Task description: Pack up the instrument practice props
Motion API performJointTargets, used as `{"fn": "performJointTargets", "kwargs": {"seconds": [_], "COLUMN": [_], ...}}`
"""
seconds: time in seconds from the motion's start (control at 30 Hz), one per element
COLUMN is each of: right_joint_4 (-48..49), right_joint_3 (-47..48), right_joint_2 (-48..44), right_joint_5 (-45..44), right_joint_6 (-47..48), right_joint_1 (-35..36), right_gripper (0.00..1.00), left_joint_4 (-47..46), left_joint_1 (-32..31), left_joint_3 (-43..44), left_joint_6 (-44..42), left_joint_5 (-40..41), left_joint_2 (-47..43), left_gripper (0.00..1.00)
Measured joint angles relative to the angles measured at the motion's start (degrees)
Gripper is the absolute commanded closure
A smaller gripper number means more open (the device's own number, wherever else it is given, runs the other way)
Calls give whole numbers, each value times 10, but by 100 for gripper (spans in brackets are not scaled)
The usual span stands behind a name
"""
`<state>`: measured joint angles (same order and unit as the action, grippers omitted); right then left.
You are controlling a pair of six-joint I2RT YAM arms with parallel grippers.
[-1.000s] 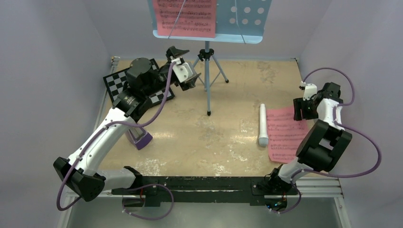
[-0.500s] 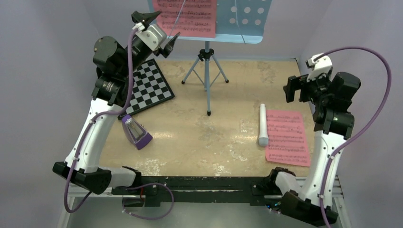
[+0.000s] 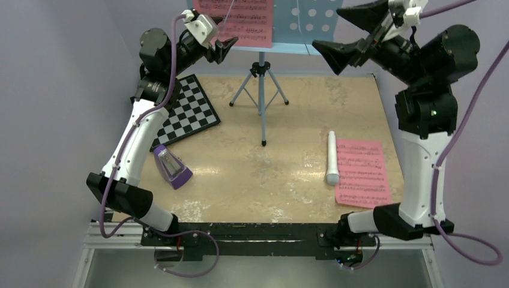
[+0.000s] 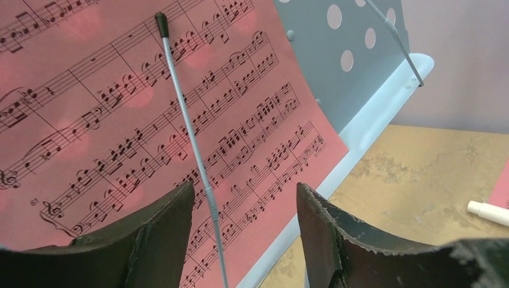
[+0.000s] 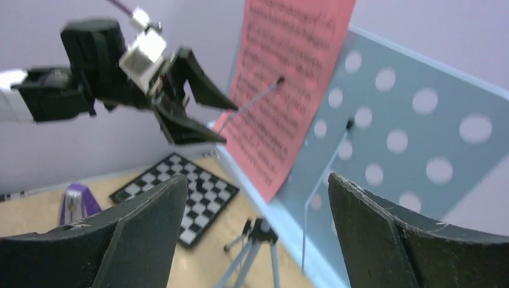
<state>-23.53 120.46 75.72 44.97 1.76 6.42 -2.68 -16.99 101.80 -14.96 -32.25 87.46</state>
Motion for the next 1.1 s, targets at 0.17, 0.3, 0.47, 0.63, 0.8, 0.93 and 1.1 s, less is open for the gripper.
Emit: {"fn": "performJointTargets", "kwargs": {"seconds": [0.17, 0.3, 0.47, 0.63, 0.8, 0.93, 1.1], "right_joint_4": [55, 90, 143, 194, 221, 240, 255], "right_joint_3": [154, 242, 297, 320, 327, 330, 330], "right_joint_2": [134, 227, 311, 362, 376, 376, 376], "right_joint_5": [-11, -48, -123, -186, -216, -230, -232], "right_joint_6": [-31, -29, 5, 45, 65, 74, 72], "right_joint_1": [49, 85, 131, 163, 173, 173, 172], "right_gripper": [7, 8, 9, 10, 10, 11, 12], "left_joint_4": [-8, -11, -12, -16, -24, -26, -29], "left_joint_1": [0, 0, 2, 5, 7, 8, 8], "left_joint_3": [0, 0, 6, 11, 12, 12, 11], "left_joint_6": [12, 19, 20, 20, 20, 17, 20], "left_joint_5": [-6, -15, -24, -35, -42, -47, -50], "left_joint_2": [12, 15, 23, 32, 34, 34, 34], "left_gripper": [39, 44, 51, 70, 77, 97, 100]}}
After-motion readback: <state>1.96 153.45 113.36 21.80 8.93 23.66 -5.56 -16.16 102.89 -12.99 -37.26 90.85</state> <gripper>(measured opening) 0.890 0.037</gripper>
